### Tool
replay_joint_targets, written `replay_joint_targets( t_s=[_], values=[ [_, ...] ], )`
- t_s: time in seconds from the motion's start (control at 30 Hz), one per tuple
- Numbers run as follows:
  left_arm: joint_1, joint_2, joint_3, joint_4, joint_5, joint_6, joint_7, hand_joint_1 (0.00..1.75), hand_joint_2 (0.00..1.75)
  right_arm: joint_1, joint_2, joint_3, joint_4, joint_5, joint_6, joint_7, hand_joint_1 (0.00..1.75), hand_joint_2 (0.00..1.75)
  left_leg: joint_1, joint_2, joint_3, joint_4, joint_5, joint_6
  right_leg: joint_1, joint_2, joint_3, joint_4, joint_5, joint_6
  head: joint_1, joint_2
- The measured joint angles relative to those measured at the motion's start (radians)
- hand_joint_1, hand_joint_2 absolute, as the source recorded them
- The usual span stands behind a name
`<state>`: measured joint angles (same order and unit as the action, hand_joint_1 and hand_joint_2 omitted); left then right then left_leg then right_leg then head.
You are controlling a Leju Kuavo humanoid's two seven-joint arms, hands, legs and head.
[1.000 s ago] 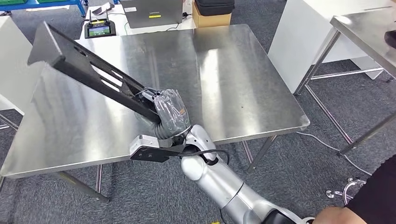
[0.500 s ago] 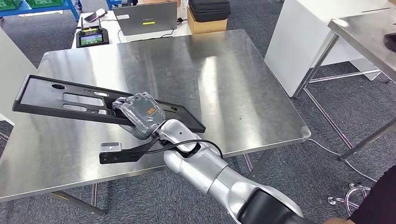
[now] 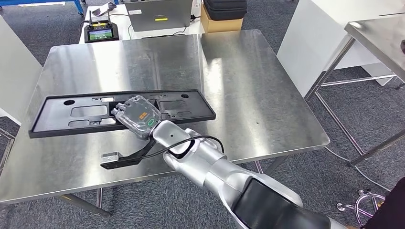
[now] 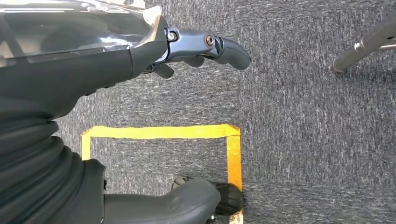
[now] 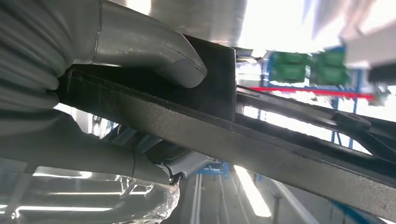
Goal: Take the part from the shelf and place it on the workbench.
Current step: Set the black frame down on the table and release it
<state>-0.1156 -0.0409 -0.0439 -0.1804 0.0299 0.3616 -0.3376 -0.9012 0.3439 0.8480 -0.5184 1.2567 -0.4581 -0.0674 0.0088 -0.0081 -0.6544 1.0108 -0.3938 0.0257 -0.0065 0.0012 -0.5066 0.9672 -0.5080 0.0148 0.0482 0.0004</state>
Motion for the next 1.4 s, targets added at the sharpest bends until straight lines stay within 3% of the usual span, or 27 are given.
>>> replay_joint_targets(
  t_s=[0.13, 0.33, 0.63, 0.87, 1.0, 1.23, 1.37, 1.4],
  values=[
    [-0.007, 0.001, -0.01, 0.0, -0.007, -0.002, 0.009, 0.0, 1.75, -0.006, 0.001, 0.046, 0.066, 0.026, 0.034, 0.023, 1.75, 1.75, -0.001, 0.0, 0.0, 0.0, 0.001, 0.002, -0.002, 0.0, 0.0, 0.0, 0.002, 0.013, 0.0, 0.0],
    [-0.007, 0.003, -0.014, 0.0, -0.006, -0.001, 0.008, 0.0, 1.75, -0.004, 0.001, 0.091, 0.123, 0.001, 0.19, 0.087, 1.75, 1.75, 0.002, 0.0, 0.001, 0.0, 0.002, 0.002, -0.003, 0.0, 0.0, 0.0, 0.002, 0.014, 0.0, 0.0],
    [-0.002, 0.003, -0.011, 0.0, 0.012, 0.013, -0.001, 0.0, 1.75, -0.016, -0.018, 0.083, 0.212, -0.049, 0.247, 0.196, 1.75, 1.75, 0.003, 0.001, 0.001, 0.0, 0.002, 0.002, -0.003, -0.001, 0.003, 0.001, 0.002, 0.014, 0.0, 0.0],
    [0.002, 0.003, -0.005, 0.0, 0.013, 0.017, -0.004, 0.0, 1.75, -0.024, -0.04, 0.071, 0.243, -0.058, 0.266, 0.229, 1.75, 1.75, 0.003, 0.002, 0.002, 0.0, 0.002, 0.002, -0.002, 0.0, 0.0, 0.001, 0.002, 0.014, 0.0, 0.0],
    [0.003, 0.003, -0.002, 0.0, 0.008, 0.018, 0.012, 0.0, 1.75, -0.03, -0.05, 0.051, 0.251, -0.063, 0.276, 0.264, 0.0, 1.75, 0.003, 0.002, 0.002, 0.0, 0.002, 0.002, -0.002, -0.001, -0.001, 0.001, 0.002, 0.014, 0.0, 0.0],
    [0.003, 0.003, -0.001, 0.0, -0.003, 0.019, 0.041, 0.0, 1.75, -0.032, -0.067, 0.027, 0.264, -0.069, 0.271, 0.287, 0.0, 1.75, 0.003, 0.002, 0.002, 0.0, 0.002, 0.002, -0.002, 0.0, 0.0, 0.001, 0.002, 0.014, 0.0, 0.0],
    [0.003, 0.002, -0.001, 0.0, -0.005, 0.015, 0.034, 0.0, 0.0, -0.032, -0.068, 0.016, 0.265, -0.072, 0.265, 0.289, 0.0, 1.75, 0.003, 0.002, 0.002, 0.0, 0.002, 0.002, -0.002, 0.0, 0.001, 0.001, 0.002, 0.014, 0.0, 0.0],
    [0.002, 0.002, 0.0, 0.0, -0.002, 0.011, 0.029, 0.0, 0.0, -0.032, -0.068, 0.014, 0.265, -0.071, 0.263, 0.289, 0.0, 1.75, 0.003, 0.002, 0.002, 0.0, 0.002, 0.002, -0.002, 0.0, 0.001, 0.001, 0.002, 0.014, 0.0, 0.0]
  ],
)
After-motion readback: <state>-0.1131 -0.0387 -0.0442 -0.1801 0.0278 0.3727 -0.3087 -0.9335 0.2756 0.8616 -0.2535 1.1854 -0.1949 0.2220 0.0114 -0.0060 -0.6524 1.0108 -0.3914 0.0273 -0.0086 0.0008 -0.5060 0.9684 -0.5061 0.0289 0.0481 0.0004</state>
